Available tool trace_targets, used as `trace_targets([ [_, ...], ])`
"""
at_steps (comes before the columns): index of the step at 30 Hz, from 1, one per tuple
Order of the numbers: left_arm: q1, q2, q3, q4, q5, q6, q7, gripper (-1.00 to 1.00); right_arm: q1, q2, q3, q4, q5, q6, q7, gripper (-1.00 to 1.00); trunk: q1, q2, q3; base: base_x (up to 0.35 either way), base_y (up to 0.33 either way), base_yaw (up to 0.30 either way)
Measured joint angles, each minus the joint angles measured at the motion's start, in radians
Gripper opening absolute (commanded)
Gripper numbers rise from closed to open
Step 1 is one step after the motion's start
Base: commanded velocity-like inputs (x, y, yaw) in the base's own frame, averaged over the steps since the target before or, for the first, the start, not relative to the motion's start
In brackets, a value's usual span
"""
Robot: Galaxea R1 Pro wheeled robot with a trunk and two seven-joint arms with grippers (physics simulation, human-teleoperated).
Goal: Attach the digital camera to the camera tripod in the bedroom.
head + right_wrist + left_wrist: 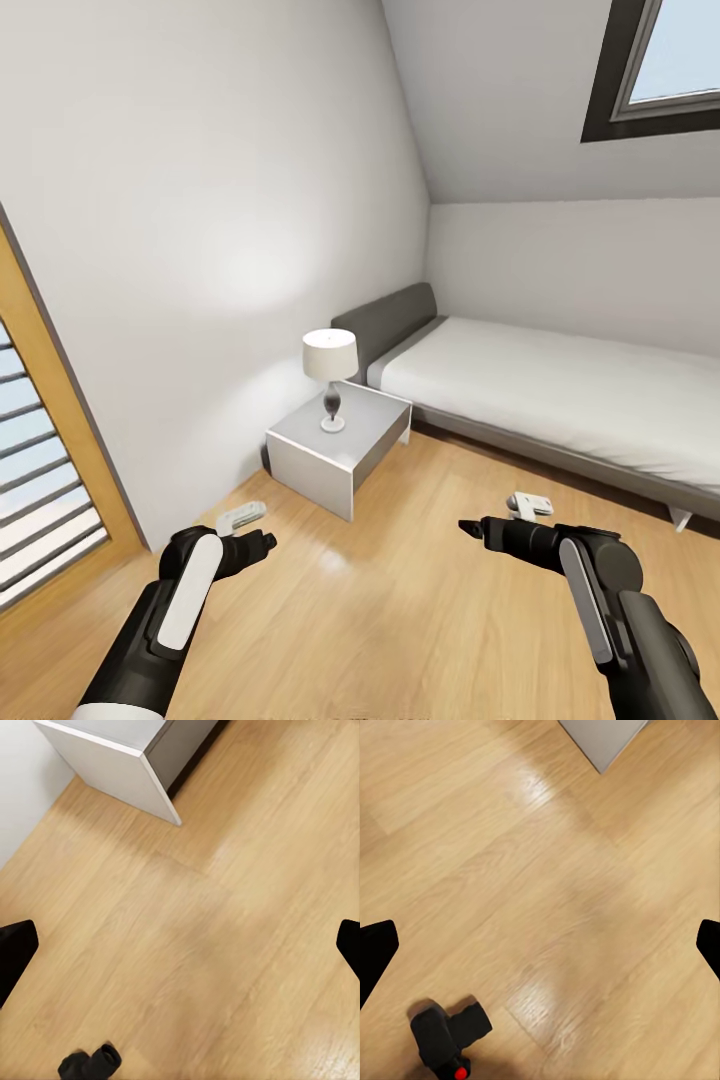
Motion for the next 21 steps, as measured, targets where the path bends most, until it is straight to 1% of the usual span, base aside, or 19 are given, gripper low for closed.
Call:
trace_targets([
  [21, 0.0, 0.002, 0.003, 0.006, -0.003, -0.005, 0.009, 1.0, 0.0, -0.002, -0.001, -0.002, -0.001, 0.0, 0.001, 1.0, 0.081, -0.147, -0.066, 0.0, 0.0, 0.0],
])
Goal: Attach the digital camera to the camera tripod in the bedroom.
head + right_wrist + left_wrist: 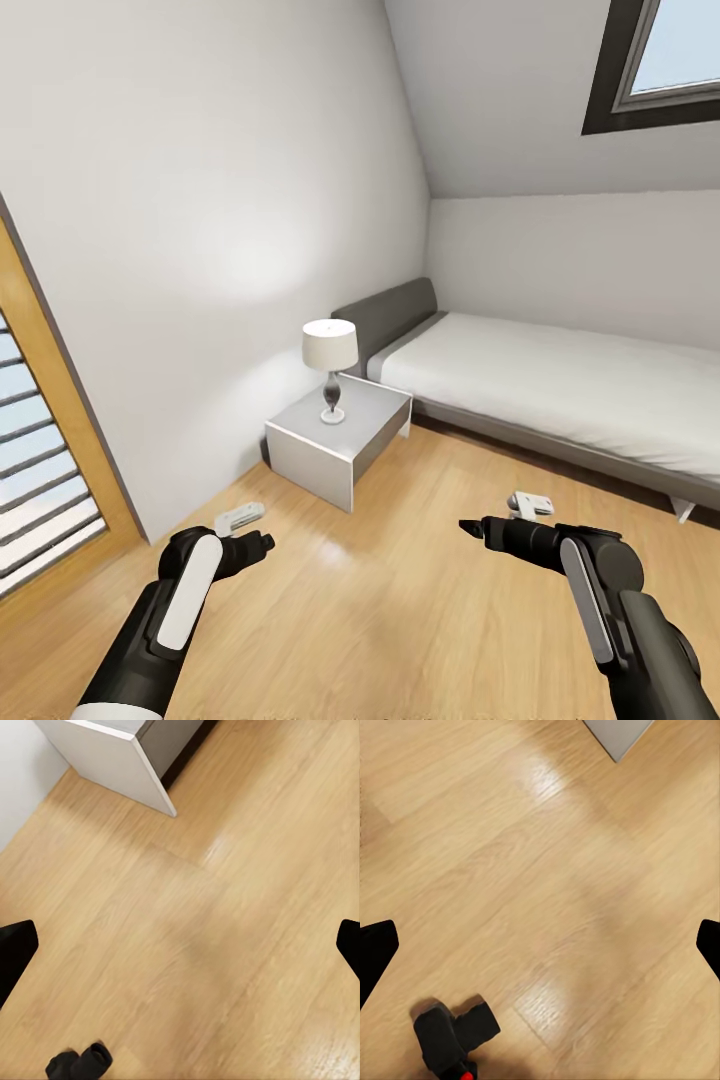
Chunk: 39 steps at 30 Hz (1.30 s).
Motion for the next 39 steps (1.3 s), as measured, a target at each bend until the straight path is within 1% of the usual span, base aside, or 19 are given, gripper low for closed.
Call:
trace_targets([
  [15, 0.0, 0.001, 0.0, 0.003, 0.0, 0.002, -0.003, 1.0, 0.0, 0.001, 0.0, -0.001, 0.0, 0.0, 0.0, 1.0, 0.058, -0.105, -0.047, 0.0, 0.0, 0.0],
  [18, 0.0, 0.002, 0.001, 0.015, 0.0, 0.002, -0.004, 1.0, 0.0, 0.002, 0.0, -0.001, 0.001, 0.0, 0.0, 1.0, 0.069, -0.126, -0.056, 0.0, 0.0, 0.0],
  [19, 0.0, 0.004, 0.003, 0.051, 0.0, 0.0, -0.005, 1.0, 0.0, 0.002, 0.0, -0.001, 0.0, 0.0, 0.0, 1.0, 0.073, -0.133, -0.06, 0.0, 0.0, 0.0],
  [21, 0.0, 0.008, 0.006, 0.075, 0.0, -0.001, -0.006, 1.0, 0.0, 0.003, 0.0, -0.001, 0.0, 0.0, 0.0, 1.0, 0.081, -0.147, -0.066, 0.0, 0.0, 0.0],
  [23, 0.0, 0.017, 0.011, 0.1, 0.0, -0.003, -0.006, 1.0, 0.0, 0.003, 0.0, -0.001, 0.001, 0.0, 0.0, 1.0, 0.088, -0.161, -0.072, 0.0, 0.0, 0.0],
  [25, 0.0, 0.031, 0.016, 0.125, 0.001, -0.005, -0.008, 1.0, 0.0, 0.003, 0.0, -0.001, 0.001, 0.0, 0.0, 1.0, 0.096, -0.175, -0.078, 0.0, 0.0, 0.0],
  [27, 0.0, 0.047, 0.024, 0.149, 0.002, -0.01, -0.009, 1.0, 0.0, 0.004, 0.0, 0.0, 0.0, 0.0, -0.001, 1.0, 0.104, -0.189, -0.085, 0.0, 0.0, 0.0],
  [28, 0.0, 0.064, 0.027, 0.17, 0.002, -0.018, -0.012, 1.0, 0.0, 0.004, -0.001, 0.0, 0.0, 0.0, -0.001, 1.0, 0.107, -0.196, -0.088, 0.0, 0.0, 0.0],
  [31, 0.0, 0.084, 0.03, 0.193, 0.005, -0.035, -0.021, 1.0, 0.0, 0.004, -0.001, 0.0, 0.0, 0.0, 0.0, 1.0, 0.119, -0.217, -0.097, 0.0, 0.0, 0.0],
  [36, 0.0, 0.102, 0.032, 0.211, 0.006, -0.057, -0.057, 1.0, 0.0, 0.005, 0.0, 0.001, 0.001, 0.0, 0.0, 1.0, 0.138, -0.252, -0.113, 0.0, 0.0, 0.0],
  [39, 0.0, 0.108, 0.032, 0.217, 0.006, -0.065, -0.097, 1.0, 0.0, 0.005, 0.0, 0.0, 0.0, 0.0, 0.0, 1.0, 0.15, -0.273, -0.122, 0.0, 0.0, 0.0],
])
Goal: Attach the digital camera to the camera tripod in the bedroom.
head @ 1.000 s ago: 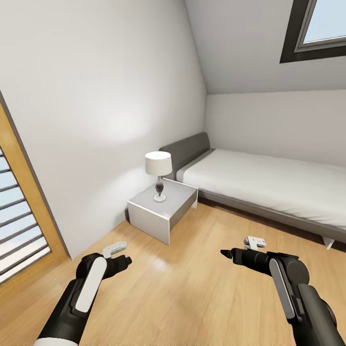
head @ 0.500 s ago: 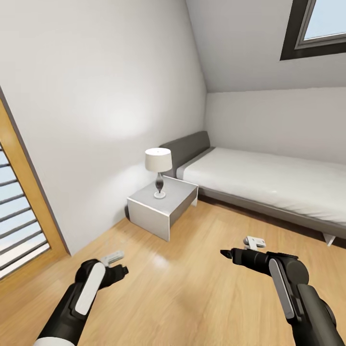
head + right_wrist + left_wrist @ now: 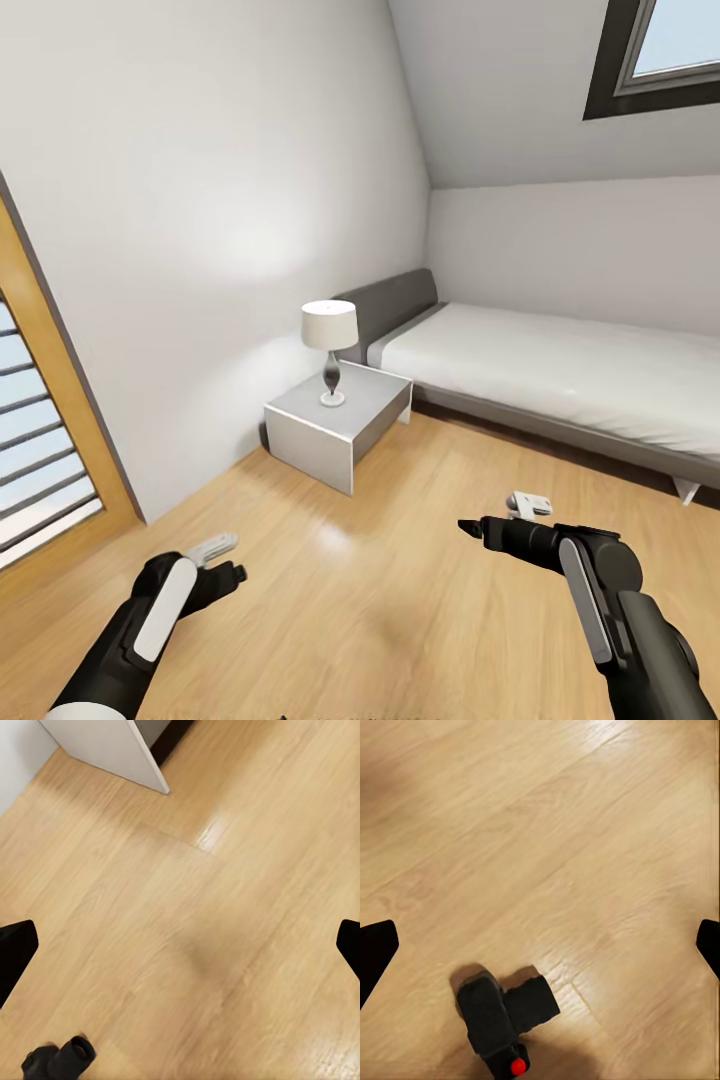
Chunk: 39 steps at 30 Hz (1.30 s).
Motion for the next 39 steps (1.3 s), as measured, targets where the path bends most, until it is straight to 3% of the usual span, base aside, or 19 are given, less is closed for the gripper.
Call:
trace_targets([
  [9, 0.0, 0.002, -0.001, -0.002, -0.002, -0.003, -0.029, 1.0, 0.0, -0.004, -0.001, -0.001, 0.0, 0.0, 0.0, 1.0, 0.035, -0.063, -0.028, 0.0, 0.0, 0.0],
  [39, 0.0, 0.0, -0.001, -0.006, -0.002, -0.005, -0.031, 1.0, 0.0, -0.007, 0.002, -0.001, 0.0, 0.0, 0.0, 1.0, 0.048, -0.07, -0.144, 0.0, 0.0, 0.0],
])
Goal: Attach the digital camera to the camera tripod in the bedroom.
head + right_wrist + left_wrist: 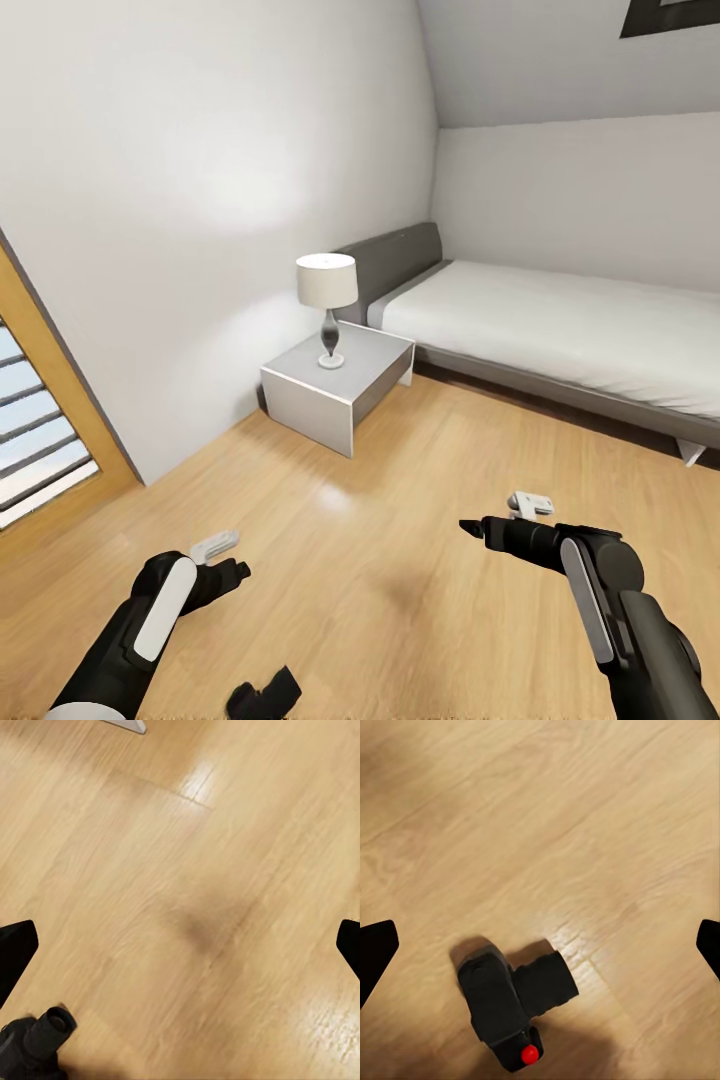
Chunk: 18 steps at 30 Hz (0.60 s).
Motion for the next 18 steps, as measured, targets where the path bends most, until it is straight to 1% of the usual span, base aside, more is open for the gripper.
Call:
trace_targets([
  [18, 0.0, 0.001, 0.0, 0.0, 0.0, 0.0, 0.0, 1.0, 0.0, 0.0, -0.002, 0.0, 0.0, 0.0, 0.001, 1.0, 0.008, -0.004, -0.07, 0.0, 0.0, 0.0],
])
